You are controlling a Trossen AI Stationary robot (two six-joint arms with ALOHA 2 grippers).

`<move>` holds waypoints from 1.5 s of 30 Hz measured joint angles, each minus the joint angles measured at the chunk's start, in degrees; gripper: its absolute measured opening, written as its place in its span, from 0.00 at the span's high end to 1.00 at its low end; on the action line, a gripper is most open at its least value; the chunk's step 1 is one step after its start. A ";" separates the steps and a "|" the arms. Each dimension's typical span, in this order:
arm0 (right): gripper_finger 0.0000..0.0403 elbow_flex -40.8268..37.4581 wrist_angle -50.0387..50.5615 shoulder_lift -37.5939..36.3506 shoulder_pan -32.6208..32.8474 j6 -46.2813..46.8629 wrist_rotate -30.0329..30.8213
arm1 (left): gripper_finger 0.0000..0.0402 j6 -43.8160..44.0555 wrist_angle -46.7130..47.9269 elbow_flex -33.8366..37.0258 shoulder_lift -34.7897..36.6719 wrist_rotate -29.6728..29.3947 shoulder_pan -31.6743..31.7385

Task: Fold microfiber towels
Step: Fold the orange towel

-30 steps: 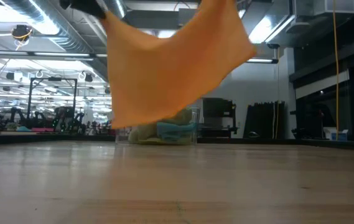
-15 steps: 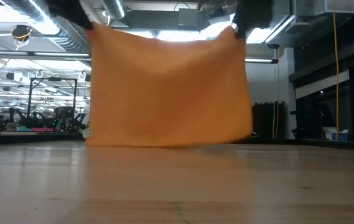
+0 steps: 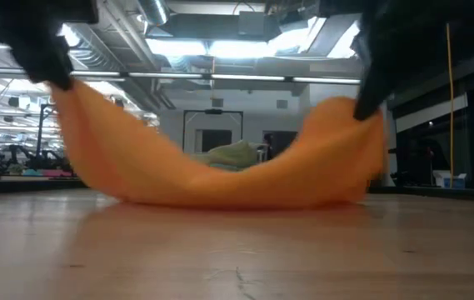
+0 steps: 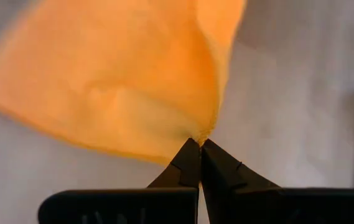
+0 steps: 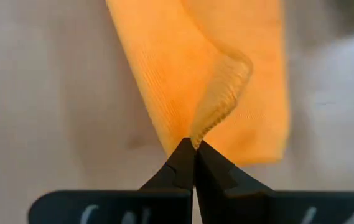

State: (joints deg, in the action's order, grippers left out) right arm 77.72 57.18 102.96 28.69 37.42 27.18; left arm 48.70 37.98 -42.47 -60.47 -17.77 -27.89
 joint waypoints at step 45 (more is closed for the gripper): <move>0.99 -15.53 8.26 0.09 -0.47 32.91 15.68 | 1.00 -8.80 -6.69 1.28 -9.26 -23.07 4.44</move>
State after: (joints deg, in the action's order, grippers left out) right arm 62.19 65.44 103.04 28.23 70.32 42.85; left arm 39.90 31.29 -41.19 -69.74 -40.84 -23.45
